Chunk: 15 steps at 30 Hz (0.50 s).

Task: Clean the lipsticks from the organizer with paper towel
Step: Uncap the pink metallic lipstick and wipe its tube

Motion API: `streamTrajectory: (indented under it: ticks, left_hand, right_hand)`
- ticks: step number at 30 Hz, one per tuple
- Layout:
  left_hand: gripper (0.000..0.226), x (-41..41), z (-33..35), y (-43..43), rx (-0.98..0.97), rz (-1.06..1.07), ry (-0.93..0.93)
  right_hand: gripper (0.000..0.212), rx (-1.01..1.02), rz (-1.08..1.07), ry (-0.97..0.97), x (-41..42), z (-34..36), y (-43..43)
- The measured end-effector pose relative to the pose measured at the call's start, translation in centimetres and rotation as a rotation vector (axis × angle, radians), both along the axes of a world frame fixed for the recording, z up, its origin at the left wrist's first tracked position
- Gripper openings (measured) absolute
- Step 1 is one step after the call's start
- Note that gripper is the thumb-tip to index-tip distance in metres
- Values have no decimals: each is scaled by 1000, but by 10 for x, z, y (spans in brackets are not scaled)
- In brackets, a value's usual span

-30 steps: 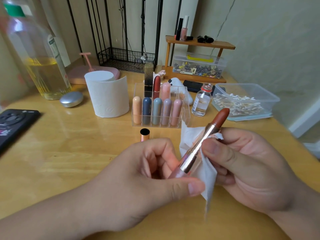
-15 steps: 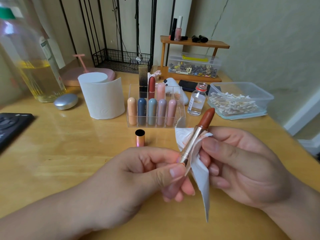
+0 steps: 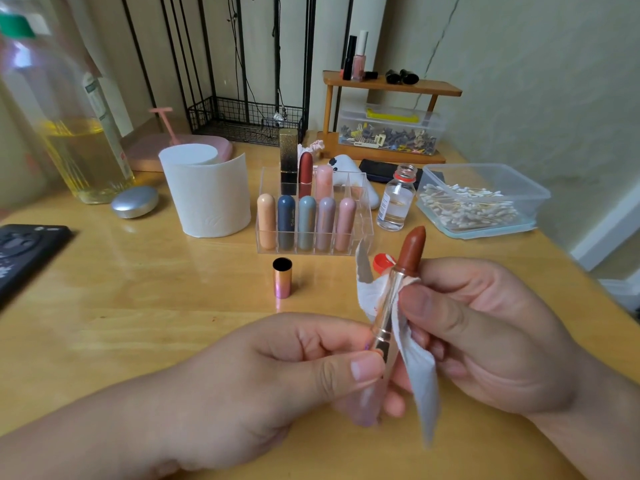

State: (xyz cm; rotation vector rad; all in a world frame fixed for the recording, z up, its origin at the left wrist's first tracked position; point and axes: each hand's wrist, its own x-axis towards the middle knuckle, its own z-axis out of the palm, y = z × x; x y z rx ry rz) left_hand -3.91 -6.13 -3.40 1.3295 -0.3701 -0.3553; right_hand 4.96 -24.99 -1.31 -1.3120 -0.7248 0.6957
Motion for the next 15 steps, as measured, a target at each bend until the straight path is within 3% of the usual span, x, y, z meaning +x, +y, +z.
streamTrajectory:
  ticks: [2, 6, 10, 12, 15]
  left_hand:
    - [25, 0, 2, 0, 36, -15, 0]
    - [13, 0, 5, 2, 185, 225, -74]
    - [27, -3, -1, 1, 197, 388, -60]
    - [26, -2, -2, 2, 174, 357, -50]
    - [19, -1, 2, 3, 76, 163, -16]
  right_hand:
    - [30, 4, 10, -31, 1, 0, 0]
    - [28, 34, -12, -61, 3, -1, 0]
    - [35, 35, -1, -62, 0, -3, 0]
    - [37, 34, 7, -55, -1, -2, 1]
    - [23, 106, 72, 25, -1, 1, 1]
